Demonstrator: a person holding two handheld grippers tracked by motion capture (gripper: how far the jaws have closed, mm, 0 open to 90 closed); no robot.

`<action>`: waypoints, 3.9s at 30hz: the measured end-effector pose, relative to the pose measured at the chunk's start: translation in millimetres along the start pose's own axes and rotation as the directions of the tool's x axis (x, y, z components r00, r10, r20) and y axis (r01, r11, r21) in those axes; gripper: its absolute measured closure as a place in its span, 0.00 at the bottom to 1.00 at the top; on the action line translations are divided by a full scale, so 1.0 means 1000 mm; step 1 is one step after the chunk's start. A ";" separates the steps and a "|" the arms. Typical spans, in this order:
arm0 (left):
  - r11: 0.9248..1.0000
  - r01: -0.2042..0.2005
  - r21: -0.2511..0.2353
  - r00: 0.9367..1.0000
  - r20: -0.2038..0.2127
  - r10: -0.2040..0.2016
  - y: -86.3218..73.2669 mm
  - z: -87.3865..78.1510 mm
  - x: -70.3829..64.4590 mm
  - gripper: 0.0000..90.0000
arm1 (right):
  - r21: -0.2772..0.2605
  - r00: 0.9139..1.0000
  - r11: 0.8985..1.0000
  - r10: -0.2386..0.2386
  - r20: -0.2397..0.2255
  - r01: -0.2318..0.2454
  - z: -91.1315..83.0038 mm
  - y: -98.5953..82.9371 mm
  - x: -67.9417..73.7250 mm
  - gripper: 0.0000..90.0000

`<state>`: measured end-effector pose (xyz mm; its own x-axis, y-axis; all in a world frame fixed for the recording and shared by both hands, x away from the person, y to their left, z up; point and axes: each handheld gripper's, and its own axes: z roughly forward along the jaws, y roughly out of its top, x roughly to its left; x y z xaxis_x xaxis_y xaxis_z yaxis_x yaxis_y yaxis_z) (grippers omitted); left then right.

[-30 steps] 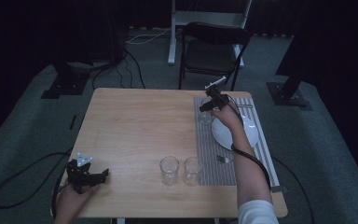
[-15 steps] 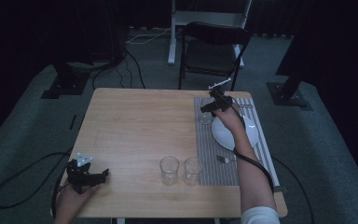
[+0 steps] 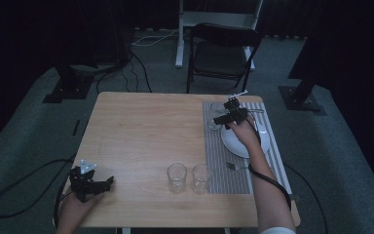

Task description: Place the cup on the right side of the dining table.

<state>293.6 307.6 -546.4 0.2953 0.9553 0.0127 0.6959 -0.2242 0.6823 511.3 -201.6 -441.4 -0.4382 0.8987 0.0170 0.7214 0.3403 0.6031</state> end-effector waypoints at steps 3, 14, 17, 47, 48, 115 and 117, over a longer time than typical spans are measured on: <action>1.000 0.000 0.000 1.000 0.000 0.000 0.000 0.000 0.000 0.00 | -0.009 1.000 1.000 0.010 -0.003 -0.010 -0.002 -0.012 -0.003 0.12; 1.000 -0.002 0.000 1.000 0.001 0.002 0.000 0.000 0.000 0.00 | -0.039 1.000 0.999 0.016 0.009 -0.016 -0.009 -0.034 -0.001 0.12; 1.000 -0.001 0.000 1.000 0.001 0.001 0.000 0.000 0.000 0.00 | -0.063 1.000 0.998 0.028 -0.005 -0.029 -0.013 -0.040 0.001 0.12; 1.000 0.000 0.000 1.000 0.001 0.000 0.000 0.000 0.000 0.00 | -0.125 1.000 0.992 0.012 0.016 -0.010 -0.036 -0.116 0.014 0.12; 1.000 0.000 -0.001 1.000 0.001 0.000 0.000 0.000 0.000 0.00 | -0.126 1.000 0.992 0.013 0.015 -0.011 -0.037 -0.122 0.016 0.12; 1.000 -0.001 0.001 1.000 0.001 0.001 0.000 0.000 -0.001 0.00 | -0.178 0.968 0.969 0.199 0.153 -0.171 -0.087 -0.297 -0.002 0.13; 1.000 -0.001 0.001 1.000 0.001 0.001 0.000 0.000 -0.001 0.00 | -0.178 0.968 0.969 0.200 0.152 -0.172 -0.087 -0.297 -0.002 0.13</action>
<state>293.2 306.9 -546.3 0.2965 0.9549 0.0128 0.6960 -0.2252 0.6818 251.5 -328.7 -550.7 -0.1981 0.9801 0.0157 0.6789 0.1256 0.7234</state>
